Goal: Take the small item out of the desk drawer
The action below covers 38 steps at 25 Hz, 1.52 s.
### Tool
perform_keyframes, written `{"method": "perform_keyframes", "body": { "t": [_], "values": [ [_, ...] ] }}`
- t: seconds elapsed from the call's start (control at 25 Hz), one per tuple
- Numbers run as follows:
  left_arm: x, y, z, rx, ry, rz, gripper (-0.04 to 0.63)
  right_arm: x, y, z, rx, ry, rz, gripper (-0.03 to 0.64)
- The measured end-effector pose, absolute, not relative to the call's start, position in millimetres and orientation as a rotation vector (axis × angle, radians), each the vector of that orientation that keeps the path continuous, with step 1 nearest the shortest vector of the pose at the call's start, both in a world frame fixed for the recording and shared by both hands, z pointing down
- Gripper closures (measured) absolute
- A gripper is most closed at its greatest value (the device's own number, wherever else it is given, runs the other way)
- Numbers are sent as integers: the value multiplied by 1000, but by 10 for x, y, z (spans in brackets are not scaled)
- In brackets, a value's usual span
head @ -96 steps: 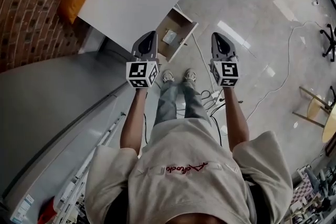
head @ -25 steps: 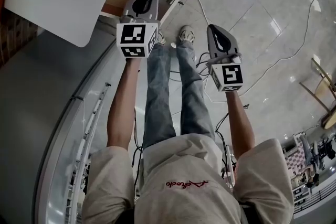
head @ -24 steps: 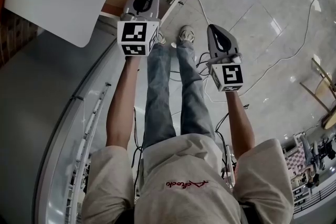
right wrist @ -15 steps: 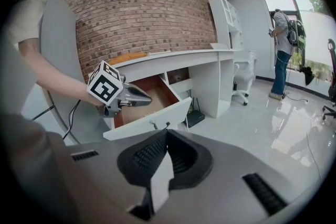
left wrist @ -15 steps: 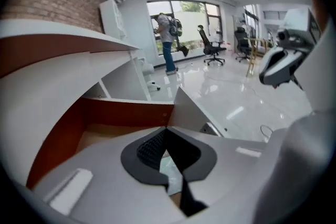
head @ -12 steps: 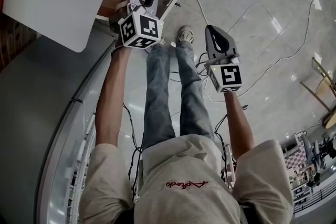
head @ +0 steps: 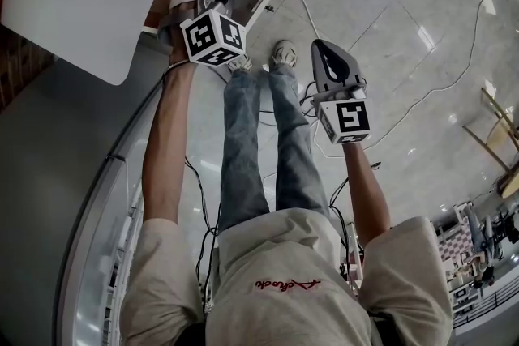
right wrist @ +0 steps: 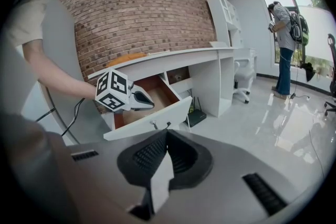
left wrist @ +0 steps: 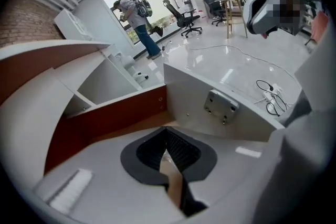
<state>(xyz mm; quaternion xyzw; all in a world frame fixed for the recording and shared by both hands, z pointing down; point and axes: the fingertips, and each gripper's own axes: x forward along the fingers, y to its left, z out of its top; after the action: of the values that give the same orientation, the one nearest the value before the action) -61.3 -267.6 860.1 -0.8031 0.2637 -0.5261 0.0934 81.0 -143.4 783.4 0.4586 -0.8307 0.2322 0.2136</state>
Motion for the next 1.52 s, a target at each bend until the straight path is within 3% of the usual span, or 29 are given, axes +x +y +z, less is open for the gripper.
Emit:
{"method": "perform_keyframes", "body": {
  "t": [0.28, 0.44, 0.68, 1.36, 1.52],
  "values": [
    [-678, -2652, 8858, -2446, 777, -1675, 574, 829, -1453, 7860, 1280, -2302, 663, 606],
    [-718, -2663, 8984, -2446, 742, -1738, 476, 834, -1466, 7865, 1294, -2298, 678, 606],
    [-767, -2718, 9141, -2425, 699, -1822, 414, 786, -1481, 7895, 1279, -2293, 715, 606],
    [-783, -2919, 9456, -2399, 632, -1913, 417, 773, -1545, 7934, 1252, -2299, 693, 606],
    [-777, -2895, 9469, -2394, 612, -1929, 472, 784, -1552, 7933, 1251, -2299, 696, 606]
  ]
}}
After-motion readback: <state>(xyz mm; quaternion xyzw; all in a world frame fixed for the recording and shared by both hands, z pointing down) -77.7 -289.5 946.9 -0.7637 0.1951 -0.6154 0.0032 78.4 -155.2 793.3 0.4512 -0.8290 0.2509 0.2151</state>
